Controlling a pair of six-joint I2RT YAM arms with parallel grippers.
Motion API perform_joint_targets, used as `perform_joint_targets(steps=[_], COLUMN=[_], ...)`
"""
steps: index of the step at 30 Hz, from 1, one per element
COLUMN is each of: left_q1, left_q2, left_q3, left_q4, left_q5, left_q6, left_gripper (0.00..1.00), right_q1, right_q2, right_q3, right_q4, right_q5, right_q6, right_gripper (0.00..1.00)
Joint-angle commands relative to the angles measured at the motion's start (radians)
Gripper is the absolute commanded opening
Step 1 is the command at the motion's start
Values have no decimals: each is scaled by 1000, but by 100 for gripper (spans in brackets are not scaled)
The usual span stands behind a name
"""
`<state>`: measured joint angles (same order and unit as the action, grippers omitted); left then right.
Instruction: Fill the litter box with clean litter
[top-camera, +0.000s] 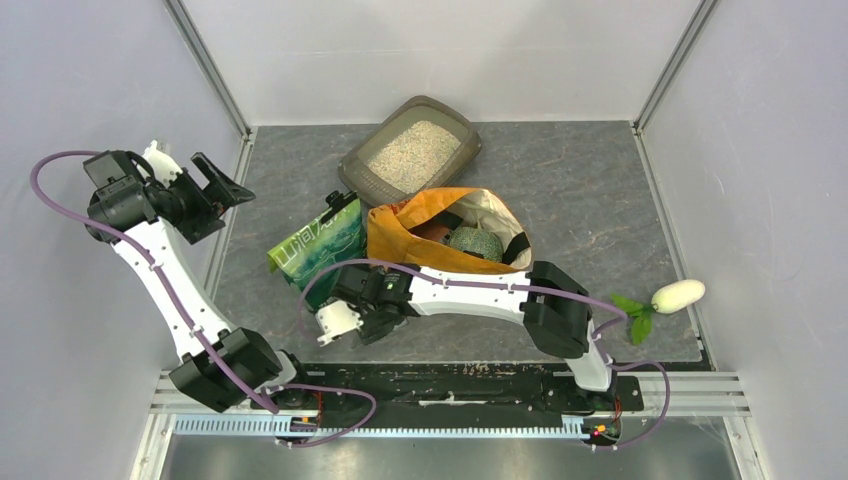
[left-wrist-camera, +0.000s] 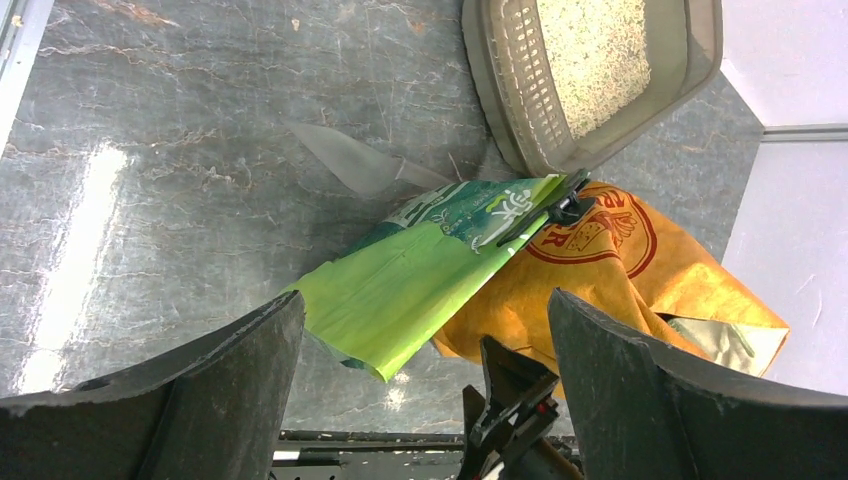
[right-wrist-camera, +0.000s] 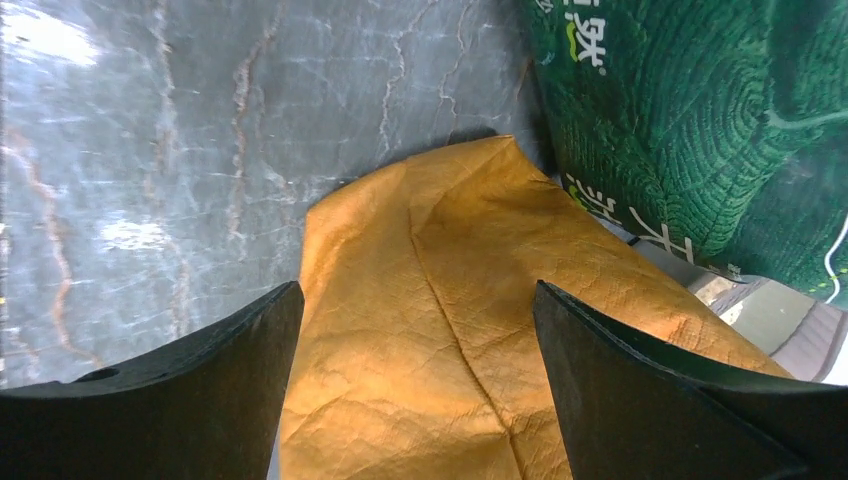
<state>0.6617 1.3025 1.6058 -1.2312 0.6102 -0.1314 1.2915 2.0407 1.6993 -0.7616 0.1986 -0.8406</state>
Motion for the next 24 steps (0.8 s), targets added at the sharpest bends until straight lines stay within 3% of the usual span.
perform_joint_targets(steps=[1,11,24], left_q1=[7,7,6], left_q2=[-13,-10,-5], left_q3=[15,14,14], left_q4=[20,19,33], left_q5=[51,54,88], left_q6=[-31,-31,-37], left_gripper=[97,97,97], right_q1=[-24,-52,-226], right_q2=[-9,43,-64], right_q3=[-25,12,-162], right_q4=[160,181,70], right_q5=[40,5,22], right_q6=[-67,-116,-21], right_gripper=[93,94,93])
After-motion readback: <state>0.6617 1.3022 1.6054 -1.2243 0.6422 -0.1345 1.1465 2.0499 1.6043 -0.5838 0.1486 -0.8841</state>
